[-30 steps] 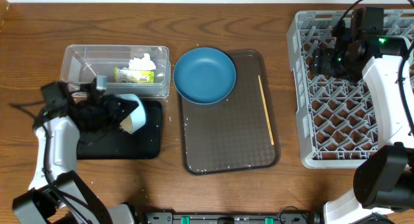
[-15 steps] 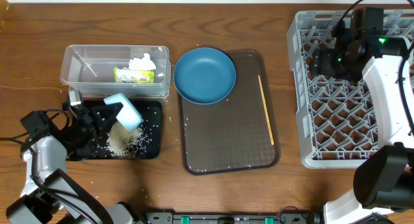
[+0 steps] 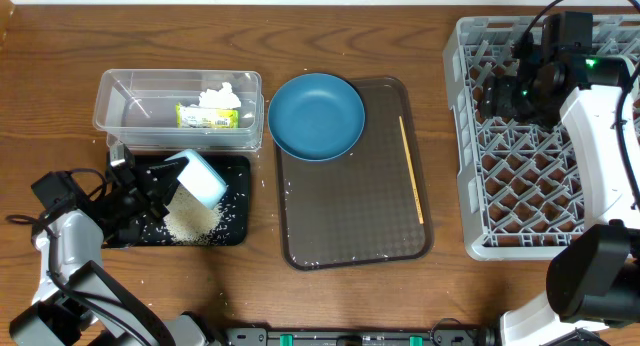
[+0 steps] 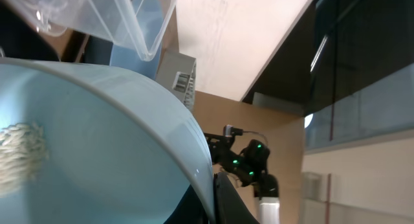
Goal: Sort waste into correct bins and load items into the dishwasher rack
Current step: 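Tilt the bowl with the left gripper to pour rice onto the black tray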
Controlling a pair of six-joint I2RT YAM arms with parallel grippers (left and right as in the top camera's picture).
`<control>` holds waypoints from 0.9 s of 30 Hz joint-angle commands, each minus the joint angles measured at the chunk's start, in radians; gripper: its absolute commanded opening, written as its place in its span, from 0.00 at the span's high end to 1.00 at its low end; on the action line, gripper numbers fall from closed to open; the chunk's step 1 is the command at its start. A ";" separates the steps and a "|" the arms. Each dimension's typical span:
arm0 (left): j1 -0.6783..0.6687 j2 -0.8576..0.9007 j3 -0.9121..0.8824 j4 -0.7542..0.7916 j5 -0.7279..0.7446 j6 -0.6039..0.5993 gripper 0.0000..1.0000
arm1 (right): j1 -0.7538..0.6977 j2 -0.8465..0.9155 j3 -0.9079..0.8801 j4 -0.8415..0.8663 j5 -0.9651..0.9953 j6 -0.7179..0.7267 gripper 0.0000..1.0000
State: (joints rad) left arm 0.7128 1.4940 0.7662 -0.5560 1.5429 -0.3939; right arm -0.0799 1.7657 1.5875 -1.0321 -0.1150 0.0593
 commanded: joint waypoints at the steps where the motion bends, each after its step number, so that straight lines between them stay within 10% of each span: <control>1: 0.005 0.003 0.002 0.001 0.030 -0.099 0.94 | 0.015 -0.013 0.001 -0.005 0.006 -0.013 0.18; 14: 0.003 0.003 0.002 0.185 0.018 0.244 0.94 | 0.015 -0.013 0.001 -0.005 0.011 -0.013 0.17; 18: 0.004 0.003 0.002 0.138 -0.094 0.042 0.94 | 0.015 -0.013 0.001 -0.005 0.011 -0.013 0.17; 27: -0.018 -0.006 0.003 0.140 -0.121 0.110 0.94 | 0.015 -0.013 0.001 -0.007 0.013 -0.013 0.17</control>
State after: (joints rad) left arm 0.7105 1.4940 0.7635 -0.4133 1.4273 -0.2962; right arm -0.0799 1.7657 1.5875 -1.0355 -0.1108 0.0593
